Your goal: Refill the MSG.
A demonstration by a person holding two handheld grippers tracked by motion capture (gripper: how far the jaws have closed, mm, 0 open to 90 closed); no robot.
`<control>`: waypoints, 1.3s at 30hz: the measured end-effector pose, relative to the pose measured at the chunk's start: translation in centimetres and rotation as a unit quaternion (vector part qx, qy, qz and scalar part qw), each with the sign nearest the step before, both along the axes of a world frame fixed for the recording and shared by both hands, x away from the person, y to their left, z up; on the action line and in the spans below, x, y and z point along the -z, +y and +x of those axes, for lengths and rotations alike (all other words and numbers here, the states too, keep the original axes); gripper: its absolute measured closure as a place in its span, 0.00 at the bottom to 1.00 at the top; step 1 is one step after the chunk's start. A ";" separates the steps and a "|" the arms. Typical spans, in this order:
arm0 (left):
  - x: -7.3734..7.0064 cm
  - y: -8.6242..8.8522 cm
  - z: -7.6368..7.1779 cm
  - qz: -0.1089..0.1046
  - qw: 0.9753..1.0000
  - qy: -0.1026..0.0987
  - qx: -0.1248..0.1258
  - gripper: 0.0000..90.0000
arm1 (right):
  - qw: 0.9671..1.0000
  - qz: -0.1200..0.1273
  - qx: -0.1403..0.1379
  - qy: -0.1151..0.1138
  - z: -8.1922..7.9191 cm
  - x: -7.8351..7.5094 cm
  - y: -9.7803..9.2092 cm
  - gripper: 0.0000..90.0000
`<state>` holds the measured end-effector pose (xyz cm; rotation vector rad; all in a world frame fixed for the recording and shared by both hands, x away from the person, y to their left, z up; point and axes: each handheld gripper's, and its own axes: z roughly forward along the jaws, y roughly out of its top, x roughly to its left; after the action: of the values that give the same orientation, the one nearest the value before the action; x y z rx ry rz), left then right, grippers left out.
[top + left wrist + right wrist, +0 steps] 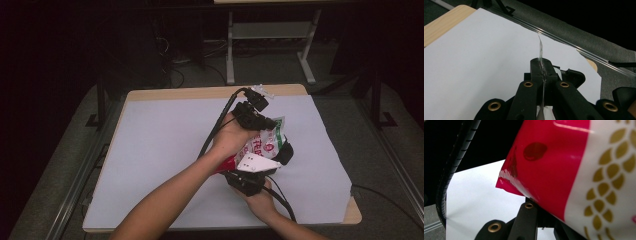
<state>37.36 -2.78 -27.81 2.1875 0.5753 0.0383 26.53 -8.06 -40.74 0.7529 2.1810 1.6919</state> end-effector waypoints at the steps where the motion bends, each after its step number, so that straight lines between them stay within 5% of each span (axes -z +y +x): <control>1: 0.0 0.0 0.0 0.000 1.000 0.000 0.000 1.00 | 1.000 0.000 0.000 0.000 0.0 0.0 0.0 1.00; 39: 0.0 -0.2 -0.1 0.005 1.000 -0.003 0.004 1.00 | 1.000 0.000 -0.002 -0.002 -0.1 0.0 0.0 1.00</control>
<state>37.26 -3.03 -27.86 2.1981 0.5634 0.0419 26.43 -8.04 -40.72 0.7459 2.1811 1.6935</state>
